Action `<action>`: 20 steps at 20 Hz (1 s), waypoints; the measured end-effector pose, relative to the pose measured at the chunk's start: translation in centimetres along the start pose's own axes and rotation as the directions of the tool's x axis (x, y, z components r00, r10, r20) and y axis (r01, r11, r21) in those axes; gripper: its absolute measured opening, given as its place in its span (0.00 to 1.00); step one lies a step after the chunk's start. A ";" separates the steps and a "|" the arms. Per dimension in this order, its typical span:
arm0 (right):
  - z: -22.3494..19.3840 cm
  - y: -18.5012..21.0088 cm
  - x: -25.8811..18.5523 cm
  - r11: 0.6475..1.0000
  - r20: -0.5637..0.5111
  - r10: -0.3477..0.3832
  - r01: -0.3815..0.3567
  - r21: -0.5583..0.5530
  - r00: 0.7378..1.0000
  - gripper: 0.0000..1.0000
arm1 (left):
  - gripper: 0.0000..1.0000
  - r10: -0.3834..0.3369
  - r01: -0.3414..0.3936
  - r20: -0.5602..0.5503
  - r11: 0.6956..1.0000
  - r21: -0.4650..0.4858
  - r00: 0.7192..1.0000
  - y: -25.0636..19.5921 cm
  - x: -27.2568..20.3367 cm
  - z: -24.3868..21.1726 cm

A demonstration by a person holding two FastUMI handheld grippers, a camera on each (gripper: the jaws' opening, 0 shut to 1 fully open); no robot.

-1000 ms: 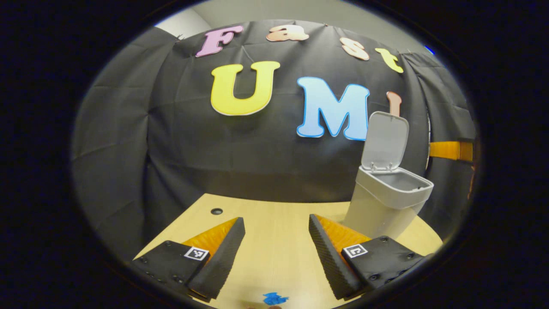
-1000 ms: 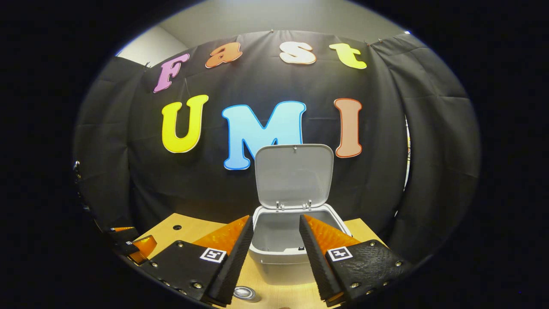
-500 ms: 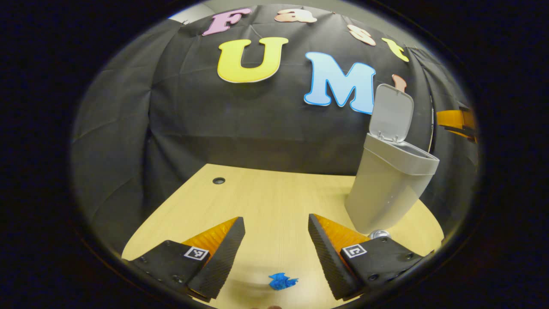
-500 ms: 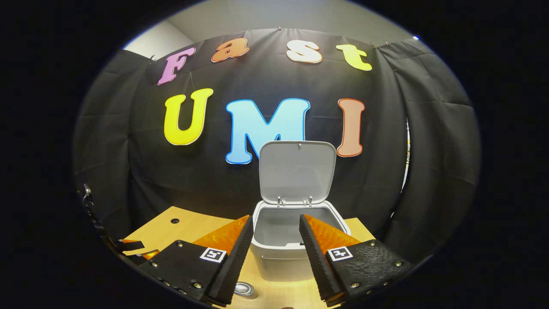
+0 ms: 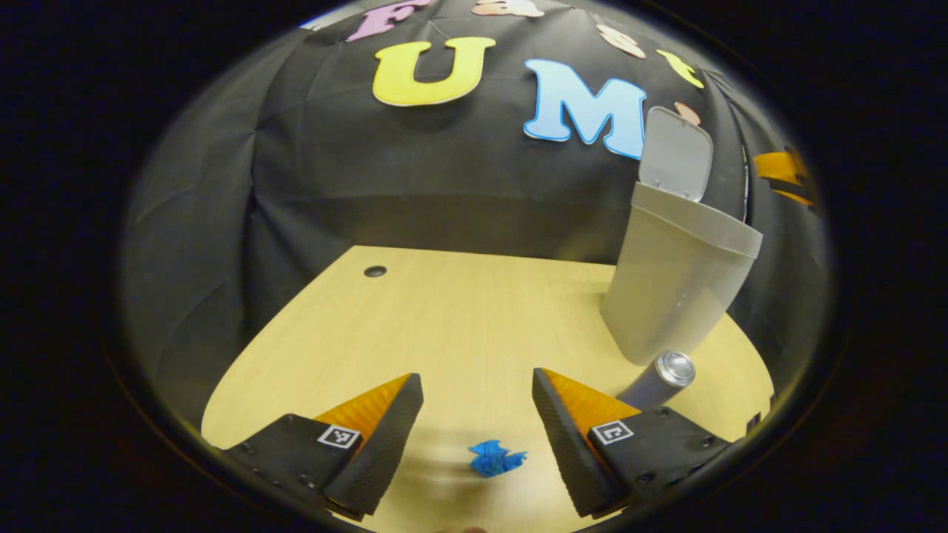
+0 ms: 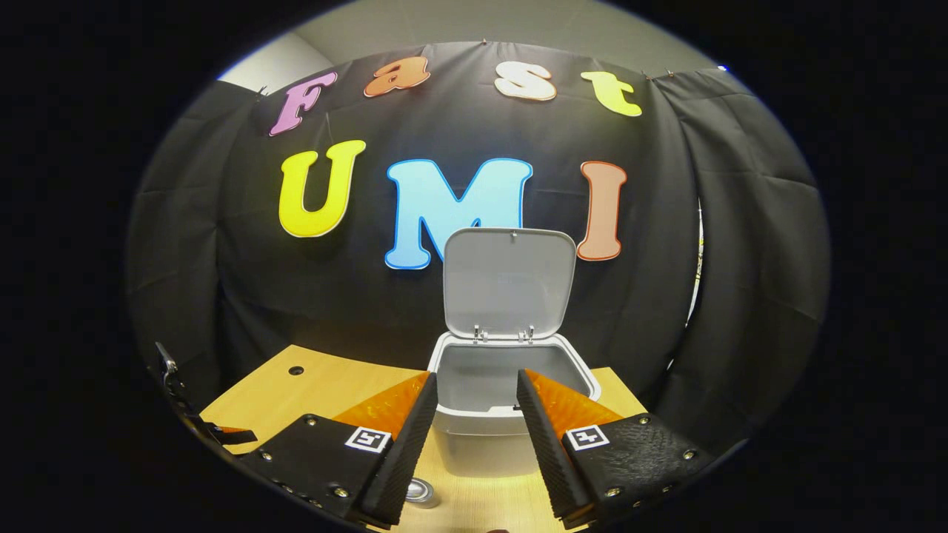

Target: Press the lid of the desktop garbage bin to open it, pick up the crumpled paper on the desktop and throw it into the bin, then pick up the pop can on the desktop and drop it into the bin, and finally close the garbage bin lid.

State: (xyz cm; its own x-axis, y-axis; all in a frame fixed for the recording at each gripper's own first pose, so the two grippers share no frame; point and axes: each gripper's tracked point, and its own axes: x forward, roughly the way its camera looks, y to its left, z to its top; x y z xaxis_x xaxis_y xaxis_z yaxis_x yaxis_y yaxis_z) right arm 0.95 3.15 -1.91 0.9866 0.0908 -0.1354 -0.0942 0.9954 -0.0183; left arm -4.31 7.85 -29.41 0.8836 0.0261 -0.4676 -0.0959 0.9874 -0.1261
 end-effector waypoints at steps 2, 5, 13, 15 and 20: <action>-0.3 -0.3 0.0 1.000 -0.010 -0.010 0.010 -0.002 1.000 0.71 | 0.98 -0.003 0.003 -0.027 1.000 0.009 1.000 0.2 0.2 -1.3; -0.9 -0.7 0.1 1.000 -0.028 -0.026 0.026 0.003 0.999 0.71 | 0.99 -0.008 0.009 -0.059 1.000 0.020 0.998 0.1 0.6 -2.9; -2.3 -1.1 0.4 0.999 -0.069 -0.043 0.042 -0.015 0.997 0.71 | 0.99 -0.029 0.034 -0.138 0.999 0.038 0.990 -0.4 1.4 -6.9; -2.5 -1.2 0.5 0.999 -0.078 -0.046 0.045 -0.014 0.996 0.71 | 0.99 -0.035 0.042 -0.162 0.998 0.038 0.986 -0.6 2.0 -8.0; -3.0 -1.8 0.6 0.998 -0.098 -0.058 0.056 -0.016 0.993 0.71 | 0.98 -0.035 0.041 -0.231 0.999 0.021 0.972 -0.7 3.3 -11.0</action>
State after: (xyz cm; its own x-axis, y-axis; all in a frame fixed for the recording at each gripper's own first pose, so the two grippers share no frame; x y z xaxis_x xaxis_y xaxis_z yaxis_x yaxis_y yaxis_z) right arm 1.32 1.32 -4.98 0.9725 0.0299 -0.2310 -0.0407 0.9983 -0.0422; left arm -6.41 5.52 -40.48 0.7567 -0.0457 -0.6522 -0.0495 0.9907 -0.1269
